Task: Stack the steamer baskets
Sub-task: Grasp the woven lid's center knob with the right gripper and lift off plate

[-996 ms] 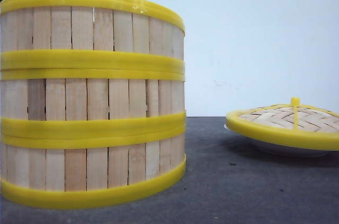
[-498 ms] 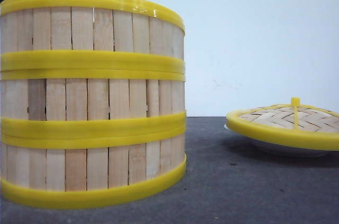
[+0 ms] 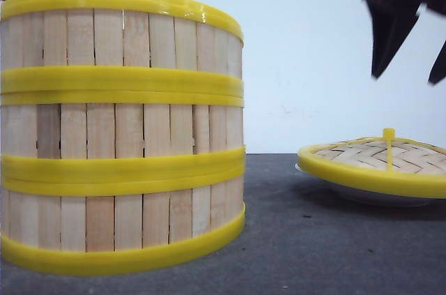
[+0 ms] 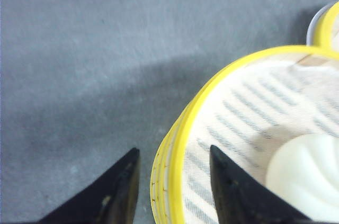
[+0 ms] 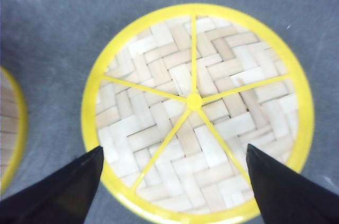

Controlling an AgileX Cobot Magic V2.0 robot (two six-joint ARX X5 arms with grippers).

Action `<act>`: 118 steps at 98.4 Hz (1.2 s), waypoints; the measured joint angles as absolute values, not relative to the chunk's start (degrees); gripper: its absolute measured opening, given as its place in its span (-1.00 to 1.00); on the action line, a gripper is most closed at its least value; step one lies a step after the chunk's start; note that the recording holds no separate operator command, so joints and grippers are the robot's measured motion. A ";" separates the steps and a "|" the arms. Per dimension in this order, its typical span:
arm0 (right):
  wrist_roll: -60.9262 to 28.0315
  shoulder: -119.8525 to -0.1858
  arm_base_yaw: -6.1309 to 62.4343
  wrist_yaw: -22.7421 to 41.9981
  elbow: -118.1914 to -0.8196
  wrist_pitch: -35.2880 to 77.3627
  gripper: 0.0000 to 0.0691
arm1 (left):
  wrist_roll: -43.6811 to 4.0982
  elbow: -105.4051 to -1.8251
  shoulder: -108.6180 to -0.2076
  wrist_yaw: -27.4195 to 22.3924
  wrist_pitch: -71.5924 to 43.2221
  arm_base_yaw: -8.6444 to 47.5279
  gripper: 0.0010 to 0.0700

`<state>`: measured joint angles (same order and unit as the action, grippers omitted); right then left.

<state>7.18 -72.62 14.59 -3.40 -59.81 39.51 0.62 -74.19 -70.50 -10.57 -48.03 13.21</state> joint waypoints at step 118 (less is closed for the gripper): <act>6.17 -86.30 13.08 -3.03 -59.81 29.58 -0.82 | 0.62 -74.19 -61.73 -8.78 -50.57 12.99 -0.33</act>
